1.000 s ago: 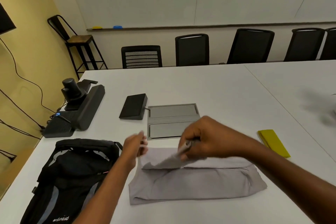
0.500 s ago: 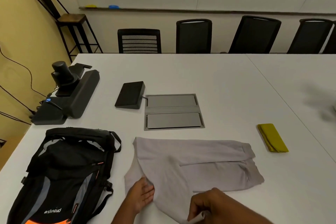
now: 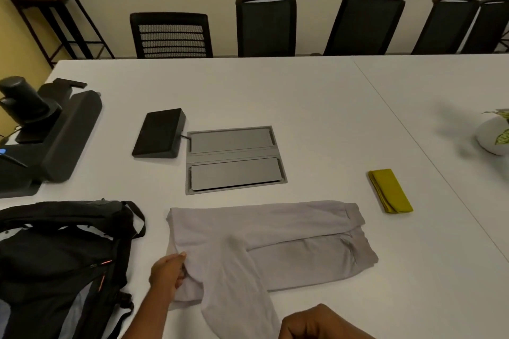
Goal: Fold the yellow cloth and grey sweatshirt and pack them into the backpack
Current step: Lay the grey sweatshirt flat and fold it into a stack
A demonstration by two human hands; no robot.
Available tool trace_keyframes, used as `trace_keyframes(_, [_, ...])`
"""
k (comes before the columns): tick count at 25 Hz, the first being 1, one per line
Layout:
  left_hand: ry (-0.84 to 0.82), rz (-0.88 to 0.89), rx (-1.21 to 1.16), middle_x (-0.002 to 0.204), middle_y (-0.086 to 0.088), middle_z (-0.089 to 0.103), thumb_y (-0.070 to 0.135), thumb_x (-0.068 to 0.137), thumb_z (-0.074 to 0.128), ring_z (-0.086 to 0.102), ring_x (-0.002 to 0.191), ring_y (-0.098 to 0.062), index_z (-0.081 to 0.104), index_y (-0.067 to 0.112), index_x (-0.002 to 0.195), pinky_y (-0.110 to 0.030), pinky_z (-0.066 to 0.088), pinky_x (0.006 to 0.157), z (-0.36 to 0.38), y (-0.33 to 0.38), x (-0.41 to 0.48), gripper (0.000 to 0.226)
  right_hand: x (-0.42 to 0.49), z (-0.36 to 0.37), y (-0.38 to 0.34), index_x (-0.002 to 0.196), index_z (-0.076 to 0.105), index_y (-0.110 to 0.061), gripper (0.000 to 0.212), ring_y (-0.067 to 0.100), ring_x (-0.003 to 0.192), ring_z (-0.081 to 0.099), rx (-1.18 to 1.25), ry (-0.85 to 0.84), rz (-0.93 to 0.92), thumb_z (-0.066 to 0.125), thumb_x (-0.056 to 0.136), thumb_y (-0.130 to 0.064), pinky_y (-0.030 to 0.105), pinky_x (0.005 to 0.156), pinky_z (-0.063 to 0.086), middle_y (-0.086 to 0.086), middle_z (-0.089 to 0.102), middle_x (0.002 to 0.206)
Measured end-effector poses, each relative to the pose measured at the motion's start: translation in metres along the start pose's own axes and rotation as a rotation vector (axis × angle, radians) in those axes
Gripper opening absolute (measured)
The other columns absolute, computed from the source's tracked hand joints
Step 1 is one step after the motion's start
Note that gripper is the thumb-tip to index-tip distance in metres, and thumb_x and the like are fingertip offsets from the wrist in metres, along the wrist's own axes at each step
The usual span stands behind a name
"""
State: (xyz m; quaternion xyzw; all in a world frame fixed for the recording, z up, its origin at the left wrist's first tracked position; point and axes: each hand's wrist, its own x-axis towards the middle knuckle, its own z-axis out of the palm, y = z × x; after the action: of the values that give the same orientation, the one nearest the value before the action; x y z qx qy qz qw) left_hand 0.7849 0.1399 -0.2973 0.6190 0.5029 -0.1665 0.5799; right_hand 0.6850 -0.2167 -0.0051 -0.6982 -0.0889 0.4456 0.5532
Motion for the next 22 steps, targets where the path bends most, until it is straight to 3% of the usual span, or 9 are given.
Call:
trace_keyframes(3, [-0.037, -0.036, -0.011, 0.099, -0.027, 0.074, 0.001, 0.096, 0.075, 0.067, 0.076, -0.033, 0.072, -0.002, 0.117, -0.033, 0.061, 0.051, 0.0, 0.007, 0.013, 0.022, -0.002, -0.036, 0.015, 0.101, 0.079, -0.011, 0.01, 0.01, 0.097, 0.071, 0.124, 0.115, 0.045, 0.08, 0.096, -0.02, 0.021, 0.087, 0.052, 0.001, 0.078, 0.101])
trace_keyframes(6, [-0.025, -0.058, -0.068, 0.117, -0.031, 0.072, -0.008, 0.1, 0.064, 0.069, 0.094, -0.04, 0.067, -0.002, 0.13, -0.051, 0.063, 0.088, 0.002, 0.011, 0.017, 0.031, 0.014, -0.082, 0.065, 0.092, 0.08, -0.016, 0.01, 0.016, 0.09, 0.07, 0.24, 0.447, 0.121, 0.088, 0.086, -0.018, 0.023, 0.078, 0.054, 0.007, 0.078, 0.094])
trace_keyframes(8, [-0.009, -0.072, -0.062, 0.123, -0.031, 0.07, -0.008, 0.101, 0.06, 0.068, 0.103, -0.043, 0.065, -0.004, 0.134, -0.057, 0.057, 0.1, 0.004, 0.011, 0.019, 0.033, 0.035, -0.109, 0.118, 0.09, 0.08, -0.022, 0.008, 0.02, 0.095, 0.072, 0.226, 0.662, 0.266, 0.086, 0.088, -0.017, 0.025, 0.077, 0.058, 0.001, 0.079, 0.095])
trace_keyframes(11, [0.017, -0.089, -0.087, 0.121, -0.031, 0.072, -0.005, 0.1, 0.065, 0.07, 0.106, -0.047, 0.067, -0.006, 0.127, -0.054, 0.059, 0.094, 0.008, 0.017, 0.015, 0.028, 0.063, -0.143, 0.194, 0.096, 0.079, -0.026, 0.018, 0.029, 0.101, 0.072, 0.131, 0.759, 0.491, 0.077, 0.09, -0.009, 0.048, 0.09, 0.064, 0.005, 0.077, 0.102])
trace_keyframes(13, [0.037, -0.046, -0.12, 0.118, -0.029, 0.073, 0.001, 0.099, 0.07, 0.071, 0.107, -0.046, 0.068, -0.006, 0.123, -0.049, 0.06, 0.087, 0.011, 0.027, 0.01, 0.026, 0.074, -0.165, 0.22, 0.106, 0.075, -0.021, 0.02, 0.029, 0.094, 0.074, 0.109, 0.788, 0.578, 0.075, 0.089, -0.01, 0.054, 0.085, 0.065, 0.009, 0.076, 0.102])
trace_keyframes(16, [0.042, 0.005, -0.17, 0.113, -0.022, 0.074, 0.014, 0.096, 0.079, 0.072, 0.103, -0.039, 0.07, -0.002, 0.12, -0.042, 0.06, 0.081, 0.015, 0.05, 0.01, 0.03, 0.082, -0.208, 0.228, 0.108, 0.072, -0.013, 0.027, 0.025, 0.073, 0.07, 0.158, 1.023, 0.541, 0.081, 0.086, -0.025, 0.043, 0.068, 0.06, 0.01, 0.075, 0.086])
trace_keyframes(18, [0.025, -0.01, -0.183, 0.11, -0.02, 0.074, 0.02, 0.092, 0.085, 0.071, 0.1, -0.036, 0.07, 0.0, 0.117, -0.042, 0.06, 0.081, 0.018, 0.064, 0.013, 0.035, 0.086, -0.238, 0.231, 0.125, 0.063, -0.006, 0.055, 0.025, 0.063, 0.061, 0.386, 1.198, 0.487, 0.087, 0.084, -0.034, 0.035, 0.055, 0.053, 0.016, 0.07, 0.084])
trace_keyframes(20, [0.011, 0.012, -0.111, 0.109, -0.02, 0.074, 0.026, 0.09, 0.087, 0.069, 0.096, -0.035, 0.071, 0.0, 0.116, -0.043, 0.058, 0.08, 0.024, 0.074, 0.019, 0.039, 0.093, -0.26, 0.236, 0.144, 0.05, -0.004, 0.079, 0.025, 0.063, 0.059, 0.53, 1.295, 0.521, 0.088, 0.086, -0.04, 0.031, 0.049, 0.051, 0.02, 0.067, 0.097])
trace_keyframes(22, [0.003, 0.047, -0.029, 0.111, -0.019, 0.073, 0.026, 0.093, 0.084, 0.068, 0.096, -0.035, 0.07, 0.003, 0.116, -0.044, 0.058, 0.084, 0.028, 0.083, 0.024, 0.035, 0.098, -0.276, 0.234, 0.127, 0.06, -0.007, 0.065, 0.021, 0.059, 0.056, 0.487, 1.288, 0.541, 0.089, 0.083, -0.044, 0.028, 0.045, 0.048, 0.019, 0.064, 0.094])
